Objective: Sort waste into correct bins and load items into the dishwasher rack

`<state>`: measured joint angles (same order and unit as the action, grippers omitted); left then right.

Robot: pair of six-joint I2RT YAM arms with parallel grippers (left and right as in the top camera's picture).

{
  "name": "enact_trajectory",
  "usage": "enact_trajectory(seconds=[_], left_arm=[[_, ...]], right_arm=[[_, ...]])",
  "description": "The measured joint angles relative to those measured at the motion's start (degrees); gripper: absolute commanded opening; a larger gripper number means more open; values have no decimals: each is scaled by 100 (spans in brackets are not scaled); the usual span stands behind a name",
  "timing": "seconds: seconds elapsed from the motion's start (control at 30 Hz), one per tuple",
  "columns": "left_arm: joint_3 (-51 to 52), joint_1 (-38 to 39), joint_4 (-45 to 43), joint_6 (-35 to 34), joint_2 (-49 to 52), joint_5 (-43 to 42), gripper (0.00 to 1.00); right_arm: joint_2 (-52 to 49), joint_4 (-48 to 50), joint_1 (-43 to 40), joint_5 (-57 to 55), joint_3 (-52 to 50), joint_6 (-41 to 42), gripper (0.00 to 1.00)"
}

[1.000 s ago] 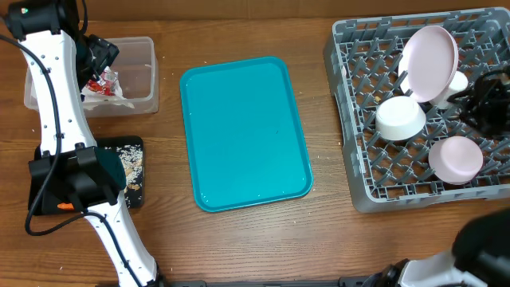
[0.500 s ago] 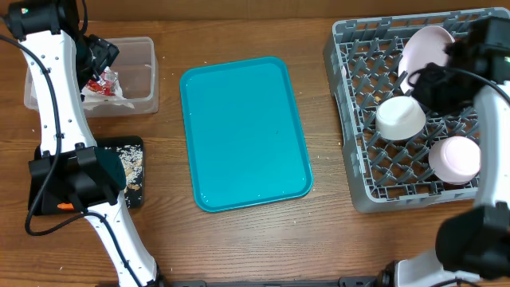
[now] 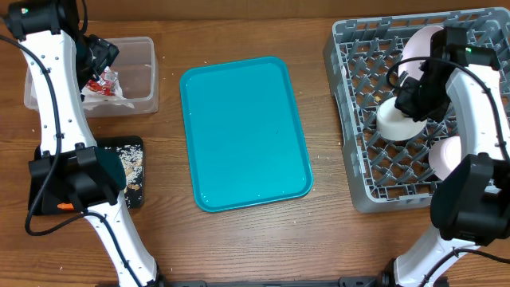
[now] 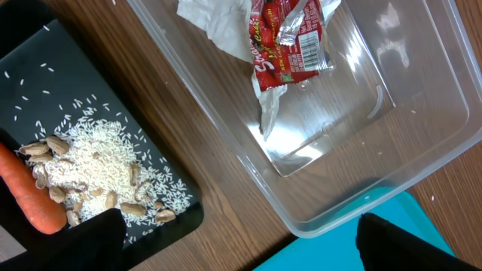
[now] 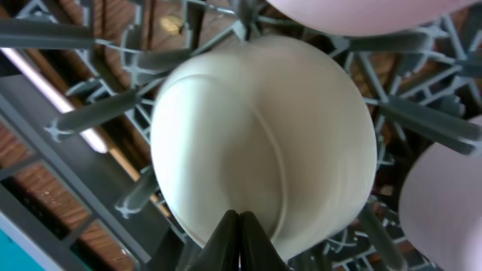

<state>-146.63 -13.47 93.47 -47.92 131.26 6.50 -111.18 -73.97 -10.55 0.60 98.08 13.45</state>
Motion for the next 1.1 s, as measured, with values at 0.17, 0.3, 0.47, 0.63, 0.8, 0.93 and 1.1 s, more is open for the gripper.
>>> enact_trajectory(seconds=[0.17,0.3,0.47,0.63,0.8,0.93,1.1], left_arm=[[0,0,0,0,0,0,100],[0,-2,0,0,0,0,100],[0,-2,0,0,0,0,100],[0,0,0,0,0,0,100],[0,-2,0,0,0,0,100],[0,0,0,0,0,0,100],[0,0,0,0,0,0,100]], right_arm=[[0,-321,-57,-282,0,2,4],[0,-511,-111,-433,0,50,4],[0,-800,-186,-522,0,175,4],[35,-1064,-208,-546,42,236,4],[398,-1185,-195,-269,118,258,4],[955,-1263,-13,122,125,219,4],[1790,-1497,597,308,136,190,8]])
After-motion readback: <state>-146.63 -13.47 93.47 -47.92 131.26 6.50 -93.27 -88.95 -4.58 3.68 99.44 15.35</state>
